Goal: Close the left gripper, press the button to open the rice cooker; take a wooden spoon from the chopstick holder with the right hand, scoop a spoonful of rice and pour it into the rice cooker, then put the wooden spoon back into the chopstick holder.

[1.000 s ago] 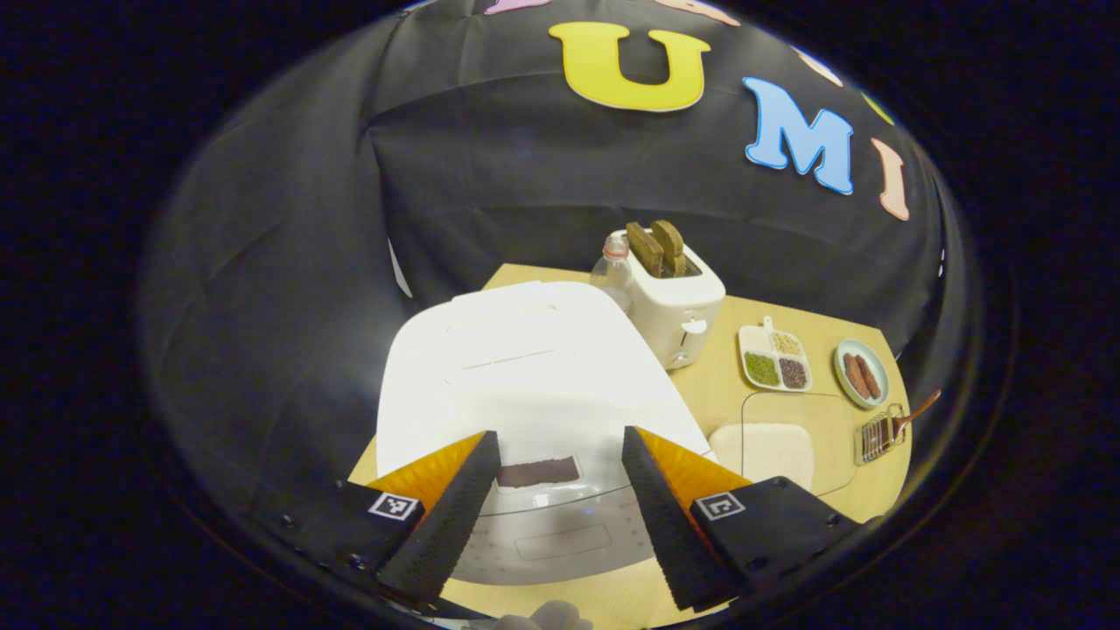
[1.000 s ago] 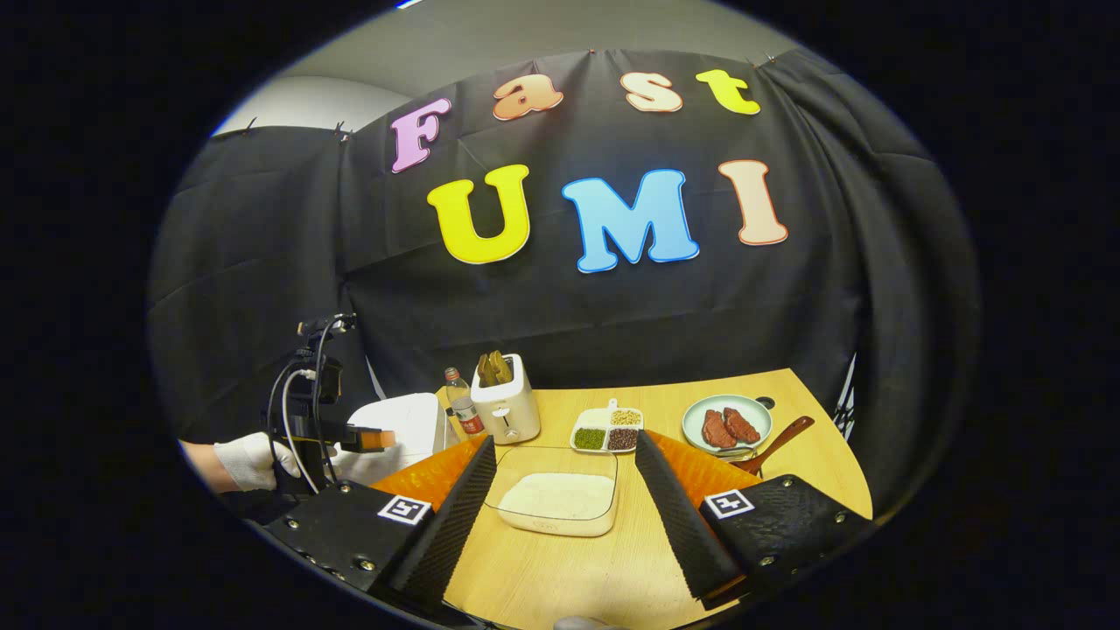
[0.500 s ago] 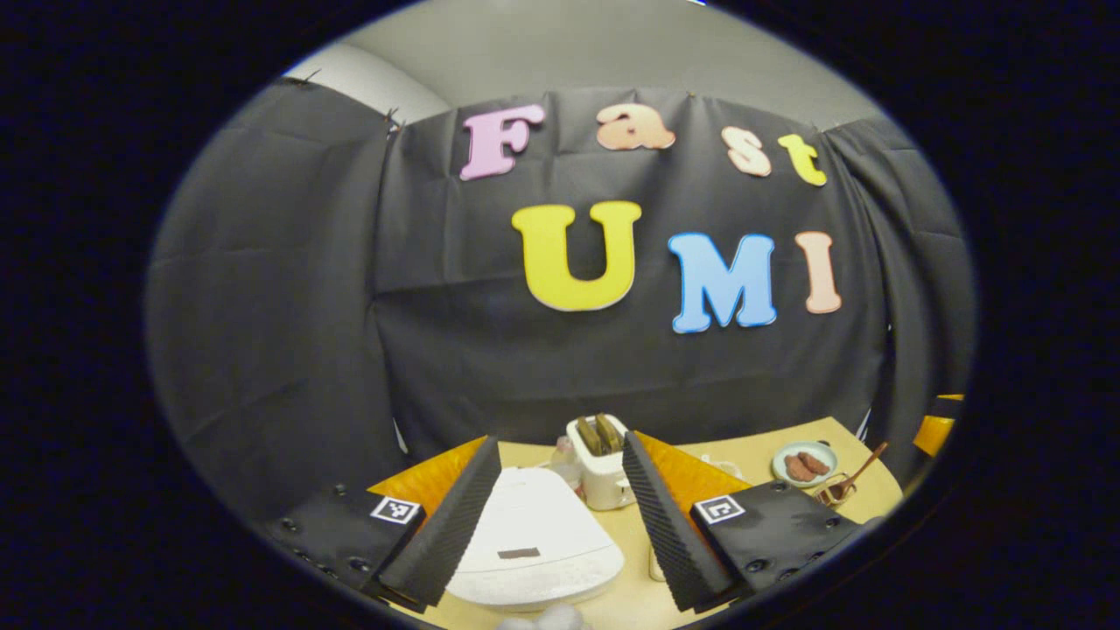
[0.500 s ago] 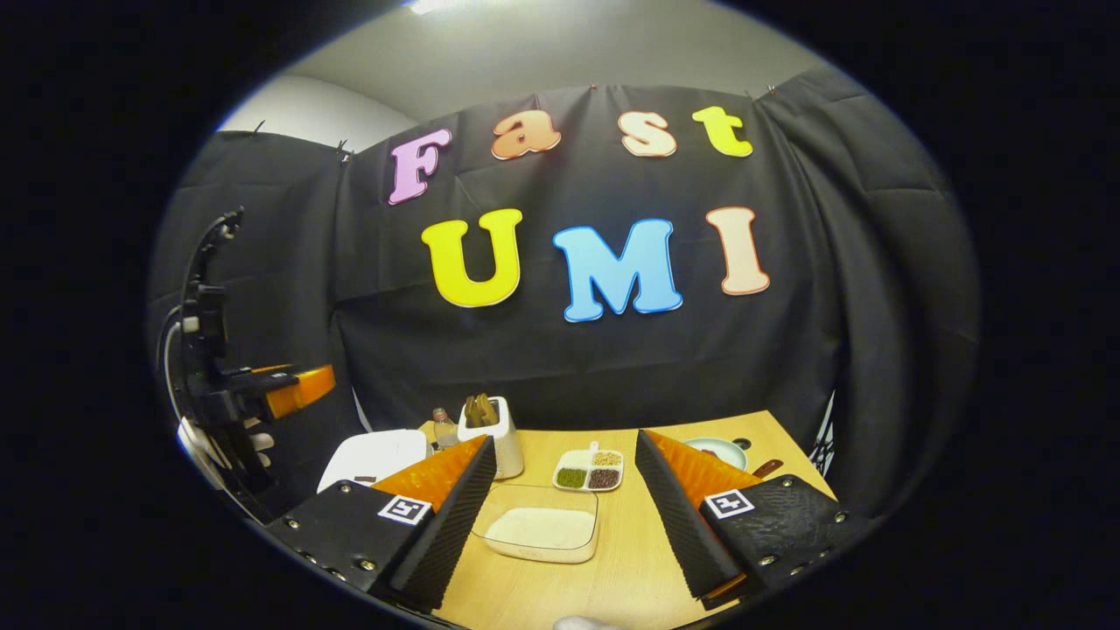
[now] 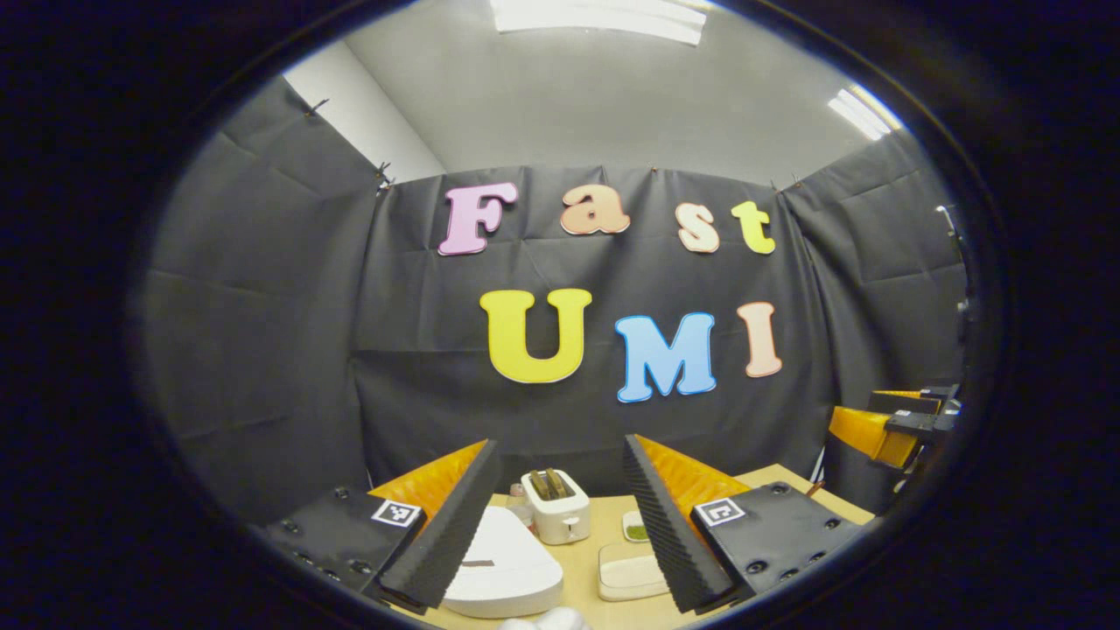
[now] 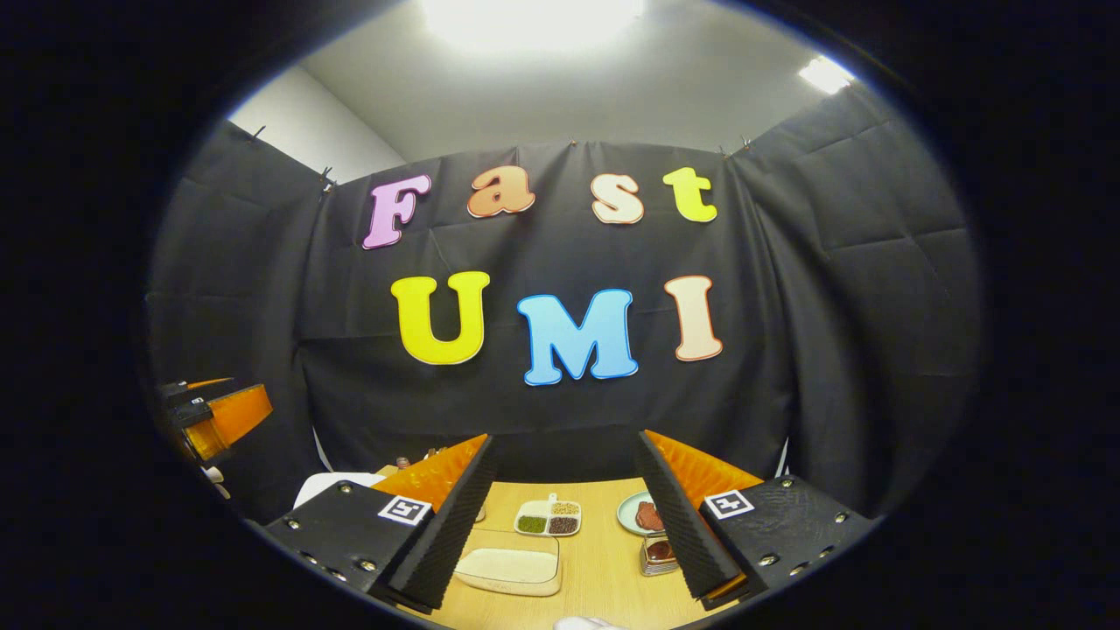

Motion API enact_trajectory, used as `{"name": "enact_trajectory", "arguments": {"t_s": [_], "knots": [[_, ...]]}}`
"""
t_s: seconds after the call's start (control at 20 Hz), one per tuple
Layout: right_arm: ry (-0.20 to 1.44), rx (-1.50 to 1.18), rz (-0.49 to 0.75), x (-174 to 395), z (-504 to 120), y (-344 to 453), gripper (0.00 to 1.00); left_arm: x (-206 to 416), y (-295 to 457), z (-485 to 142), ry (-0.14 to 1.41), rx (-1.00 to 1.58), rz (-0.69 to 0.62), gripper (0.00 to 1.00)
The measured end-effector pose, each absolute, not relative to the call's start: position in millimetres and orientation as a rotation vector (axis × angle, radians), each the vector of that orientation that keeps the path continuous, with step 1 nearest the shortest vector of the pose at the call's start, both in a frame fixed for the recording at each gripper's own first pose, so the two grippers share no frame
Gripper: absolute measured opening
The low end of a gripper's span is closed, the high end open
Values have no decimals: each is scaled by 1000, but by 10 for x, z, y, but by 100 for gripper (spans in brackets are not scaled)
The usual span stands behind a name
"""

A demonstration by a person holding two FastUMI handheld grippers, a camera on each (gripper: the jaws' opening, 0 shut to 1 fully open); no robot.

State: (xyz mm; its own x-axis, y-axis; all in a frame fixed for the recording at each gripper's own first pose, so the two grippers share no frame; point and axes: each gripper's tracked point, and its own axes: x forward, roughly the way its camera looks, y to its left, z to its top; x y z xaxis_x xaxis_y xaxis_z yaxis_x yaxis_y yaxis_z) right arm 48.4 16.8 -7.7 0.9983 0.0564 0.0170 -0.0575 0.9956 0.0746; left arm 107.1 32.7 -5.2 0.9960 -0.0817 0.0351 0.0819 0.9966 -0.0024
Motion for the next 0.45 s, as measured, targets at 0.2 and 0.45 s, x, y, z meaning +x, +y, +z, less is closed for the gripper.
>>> {"name": "enact_trajectory", "arguments": {"t_s": [0.2, 0.45], "knots": [[0, 76, 54, 455, -107, 168, 98, 1071, 330, -112, -3, -39, -89, 96], [20, 92, 52, 444, -150, 171, 98, 1045, 446, -159, 15, -42, -57, 94]]}}
